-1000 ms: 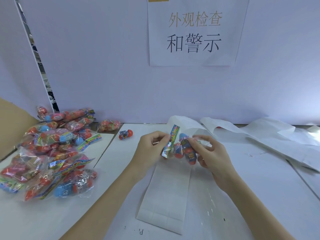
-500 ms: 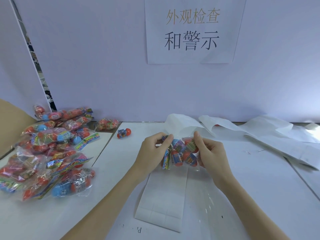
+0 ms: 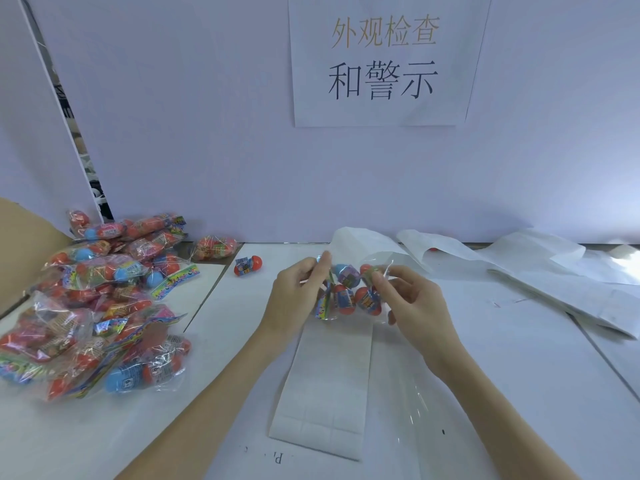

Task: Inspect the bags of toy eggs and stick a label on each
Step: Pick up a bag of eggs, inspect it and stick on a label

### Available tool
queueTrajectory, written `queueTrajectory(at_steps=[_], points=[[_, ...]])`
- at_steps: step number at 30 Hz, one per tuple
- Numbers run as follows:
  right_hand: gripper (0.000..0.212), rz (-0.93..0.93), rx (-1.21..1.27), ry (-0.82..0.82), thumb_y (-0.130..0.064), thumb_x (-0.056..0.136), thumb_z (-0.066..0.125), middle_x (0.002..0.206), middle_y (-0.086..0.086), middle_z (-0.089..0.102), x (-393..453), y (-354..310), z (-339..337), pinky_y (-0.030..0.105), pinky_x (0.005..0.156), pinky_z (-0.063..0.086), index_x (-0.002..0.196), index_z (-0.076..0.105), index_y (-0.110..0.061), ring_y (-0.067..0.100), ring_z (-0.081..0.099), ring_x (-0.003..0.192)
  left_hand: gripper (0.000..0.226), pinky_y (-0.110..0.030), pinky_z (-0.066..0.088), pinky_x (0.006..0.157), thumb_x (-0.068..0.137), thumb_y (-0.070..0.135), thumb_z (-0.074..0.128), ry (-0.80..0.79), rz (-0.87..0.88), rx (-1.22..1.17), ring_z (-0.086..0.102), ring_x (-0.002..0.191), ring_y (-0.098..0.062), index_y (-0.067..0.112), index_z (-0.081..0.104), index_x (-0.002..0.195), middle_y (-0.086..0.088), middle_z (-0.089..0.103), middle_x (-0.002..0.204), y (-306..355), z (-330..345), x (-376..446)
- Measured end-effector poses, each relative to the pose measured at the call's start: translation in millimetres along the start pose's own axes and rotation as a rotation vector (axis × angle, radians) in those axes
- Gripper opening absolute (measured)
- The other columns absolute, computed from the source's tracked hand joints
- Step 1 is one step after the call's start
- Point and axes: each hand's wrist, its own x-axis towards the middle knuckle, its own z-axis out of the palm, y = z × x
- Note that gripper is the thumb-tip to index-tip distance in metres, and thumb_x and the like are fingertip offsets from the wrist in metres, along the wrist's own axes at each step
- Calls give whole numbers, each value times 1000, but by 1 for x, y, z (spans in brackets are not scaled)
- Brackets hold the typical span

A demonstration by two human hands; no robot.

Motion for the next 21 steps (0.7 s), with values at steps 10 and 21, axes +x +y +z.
queueTrajectory(at_steps=[10, 21], points=[[21, 65, 51, -68, -31, 98, 71, 96, -4, 81, 6, 4, -5, 27, 79, 54, 119, 73, -26, 7, 71, 89, 16, -46, 63, 80, 103, 7, 63, 15, 74, -62, 75, 91, -28, 16, 75, 106, -6, 77, 97, -7, 2, 2], [24, -12, -21, -145, -22, 106, 59, 85, -13, 76, 2, 4, -6, 10, 65, 44, 119, 75, -35, -2, 64, 70, 22, -20, 49, 65, 95, 36, 60, 72, 205, 77, 63, 74, -12, 26, 69, 113, 16, 67, 92, -4, 1, -2]])
